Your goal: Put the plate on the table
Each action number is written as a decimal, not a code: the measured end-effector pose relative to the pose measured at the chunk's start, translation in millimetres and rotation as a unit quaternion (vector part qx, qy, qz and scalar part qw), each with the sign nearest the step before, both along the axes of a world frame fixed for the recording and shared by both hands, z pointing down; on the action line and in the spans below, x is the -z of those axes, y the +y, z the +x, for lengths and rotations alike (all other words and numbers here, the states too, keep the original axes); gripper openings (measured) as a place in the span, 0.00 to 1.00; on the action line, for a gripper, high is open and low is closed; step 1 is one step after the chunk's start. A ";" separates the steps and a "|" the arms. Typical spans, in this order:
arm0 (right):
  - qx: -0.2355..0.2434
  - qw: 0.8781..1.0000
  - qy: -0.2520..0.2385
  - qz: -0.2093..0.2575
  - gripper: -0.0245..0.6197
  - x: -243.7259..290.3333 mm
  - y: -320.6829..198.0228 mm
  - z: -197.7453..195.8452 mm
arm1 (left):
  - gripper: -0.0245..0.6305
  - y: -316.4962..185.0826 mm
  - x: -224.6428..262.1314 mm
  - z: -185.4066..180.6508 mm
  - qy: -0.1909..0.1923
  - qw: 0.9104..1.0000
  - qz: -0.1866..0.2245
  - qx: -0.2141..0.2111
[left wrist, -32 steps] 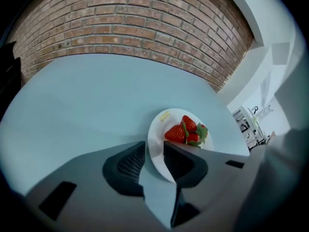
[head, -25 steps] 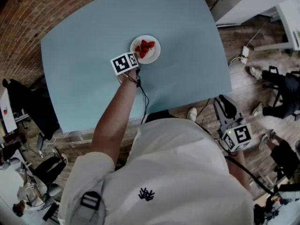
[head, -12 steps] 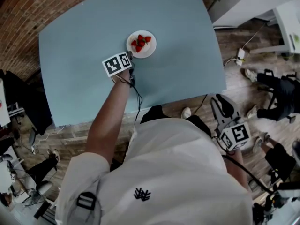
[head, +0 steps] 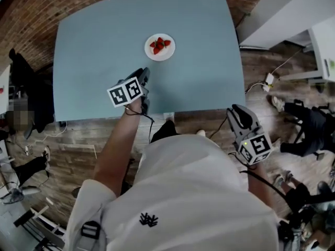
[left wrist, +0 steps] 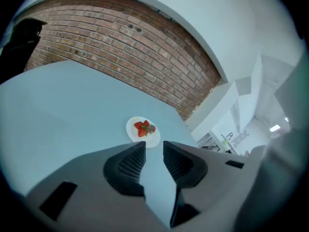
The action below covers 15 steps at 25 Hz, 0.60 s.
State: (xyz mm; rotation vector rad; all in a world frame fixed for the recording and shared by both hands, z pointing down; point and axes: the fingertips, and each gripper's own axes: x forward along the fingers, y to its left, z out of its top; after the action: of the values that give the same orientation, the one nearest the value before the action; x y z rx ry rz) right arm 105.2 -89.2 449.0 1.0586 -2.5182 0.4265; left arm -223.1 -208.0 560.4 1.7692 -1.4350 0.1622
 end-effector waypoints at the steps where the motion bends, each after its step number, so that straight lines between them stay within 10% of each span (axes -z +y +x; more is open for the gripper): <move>1: 0.015 1.000 0.000 0.003 0.18 -0.5 2.3 -2.0 | 0.19 13.7 11.6 8.8 0.017 1.000 0.016 -0.008; 15: 0.164 0.986 0.009 0.019 0.17 -13.2 77.5 -5.5 | 0.04 231.3 104.1 164.0 0.005 0.977 0.129 -0.167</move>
State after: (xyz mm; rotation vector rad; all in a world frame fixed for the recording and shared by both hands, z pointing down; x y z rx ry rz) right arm 99.6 -11.7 462.2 0.6375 -2.6275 0.2729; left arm -59.1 23.3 456.3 2.2167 -1.1825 0.1470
